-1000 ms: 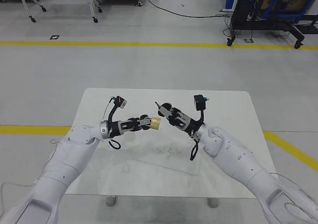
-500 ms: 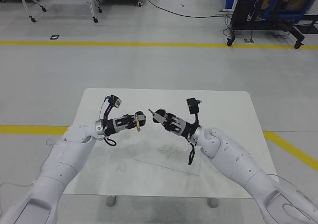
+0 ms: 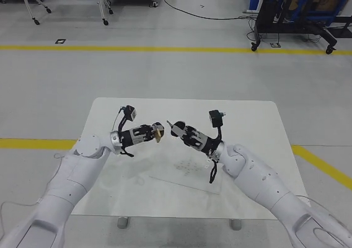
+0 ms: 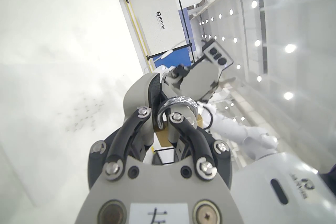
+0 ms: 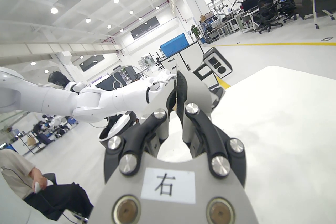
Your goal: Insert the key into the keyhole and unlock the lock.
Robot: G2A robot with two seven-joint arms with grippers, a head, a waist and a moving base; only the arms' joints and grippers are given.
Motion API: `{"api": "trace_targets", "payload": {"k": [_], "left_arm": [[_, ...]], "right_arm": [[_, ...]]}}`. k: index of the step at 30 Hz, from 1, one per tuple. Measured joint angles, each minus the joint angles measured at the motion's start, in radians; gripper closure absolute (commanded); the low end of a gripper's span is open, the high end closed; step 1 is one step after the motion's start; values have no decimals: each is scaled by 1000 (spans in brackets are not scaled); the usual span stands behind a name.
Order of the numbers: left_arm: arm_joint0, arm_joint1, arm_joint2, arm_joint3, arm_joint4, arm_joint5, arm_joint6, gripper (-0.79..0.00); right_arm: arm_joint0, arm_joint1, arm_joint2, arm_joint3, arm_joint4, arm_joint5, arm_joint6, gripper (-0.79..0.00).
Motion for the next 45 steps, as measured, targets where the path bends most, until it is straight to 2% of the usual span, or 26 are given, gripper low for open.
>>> {"api": "trace_targets", "payload": {"k": [2,4,7,9,16,19,28,30,37,45], "left_arm": [[-28,-7,12,25,-4,127,8,0],[-54,-16,17,44,-14,196,22,0],[-69,-22,4,63,-39,162,46,0],[-69,-23,2,63,-42,152,46,0],[-67,-23,2,62,-41,155,47,0],[-54,-21,-3,44,-17,171,91,0],[-29,-17,-28,-51,56,160,182,0],[-22,-16,-32,-66,67,166,189,0],[3,-14,-50,-96,70,183,169,0],[13,-16,-60,-114,88,195,173,0]], "right_arm": [[-19,12,13,-23,82,32,80,0],[-41,30,41,-60,139,104,164,0],[-103,62,95,-171,199,225,279,0],[-128,71,112,-247,222,250,335,0],[-123,70,110,-220,219,247,322,0],[-130,69,107,-225,229,254,324,0],[-161,67,120,-248,602,441,576,0],[-168,69,130,-255,623,472,587,0],[-185,56,130,-301,579,535,513,0],[-171,33,122,-273,590,556,467,0]]}}
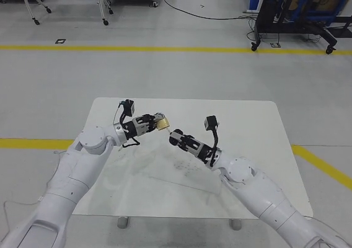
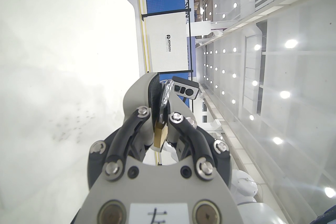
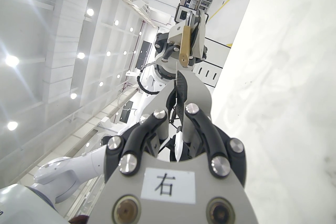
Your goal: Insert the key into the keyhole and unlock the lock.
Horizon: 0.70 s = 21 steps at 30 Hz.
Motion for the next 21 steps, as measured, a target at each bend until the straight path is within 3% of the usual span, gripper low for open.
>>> {"api": "trace_targets", "payload": {"k": [21], "left_arm": [[13,-9,-20,-16,33,13,24,0]], "right_arm": [[11,-40,9,44,-47,22,-60,0]]}}
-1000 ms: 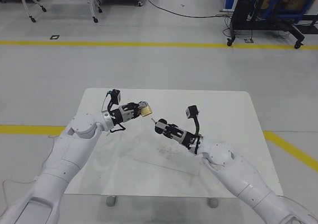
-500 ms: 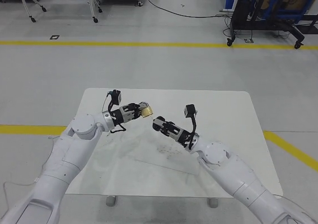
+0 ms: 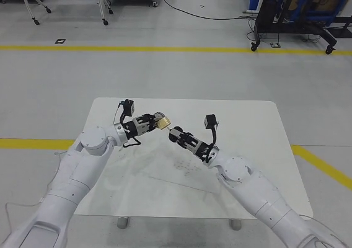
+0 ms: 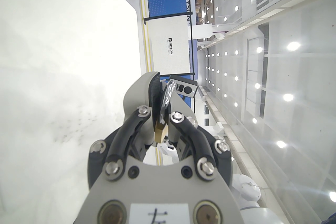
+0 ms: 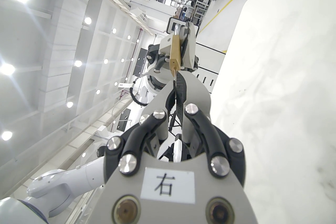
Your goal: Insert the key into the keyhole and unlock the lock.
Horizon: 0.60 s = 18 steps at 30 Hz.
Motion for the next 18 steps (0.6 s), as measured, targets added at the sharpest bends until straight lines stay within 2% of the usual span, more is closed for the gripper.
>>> {"api": "trace_targets", "payload": {"k": [6,18], "left_arm": [[2,-4,-2,-1,8,4,7,0],[3,-10,-7,-2,25,13,12,0]], "right_arm": [[0,-12,-3,2,-26,2,-17,0],[-7,-36,-10,-4,-142,22,-127,0]]}}
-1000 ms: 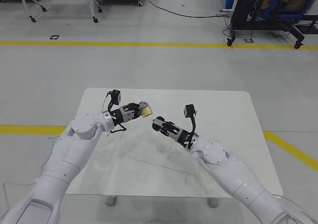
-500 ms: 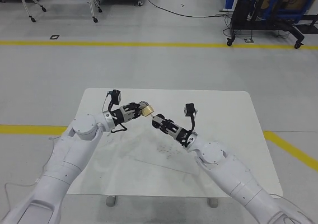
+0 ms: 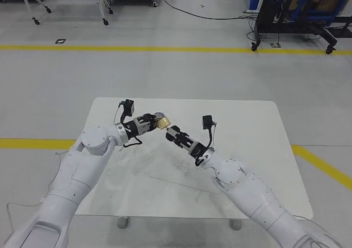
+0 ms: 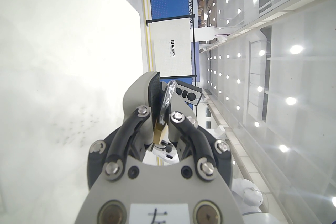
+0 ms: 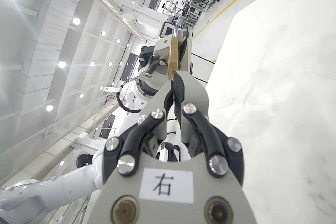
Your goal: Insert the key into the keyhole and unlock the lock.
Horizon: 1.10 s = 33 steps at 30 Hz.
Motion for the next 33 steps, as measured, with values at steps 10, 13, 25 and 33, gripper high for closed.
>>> {"api": "trace_targets", "payload": {"k": [10,13,25,33], "left_arm": [[-3,-6,0,4,14,3,-12,0],[-4,-7,-4,8,7,5,-17,0],[-6,-12,-27,29,-38,-11,-49,0],[7,-16,-49,27,-108,-66,-109,0]], "right_arm": [[-5,-13,23,-5,-9,-7,-7,-785],[-7,-13,27,-4,-1,-12,1,-785],[-11,-13,27,-9,4,-14,5,-785],[-32,-8,64,-9,404,-21,433,-289]]}}
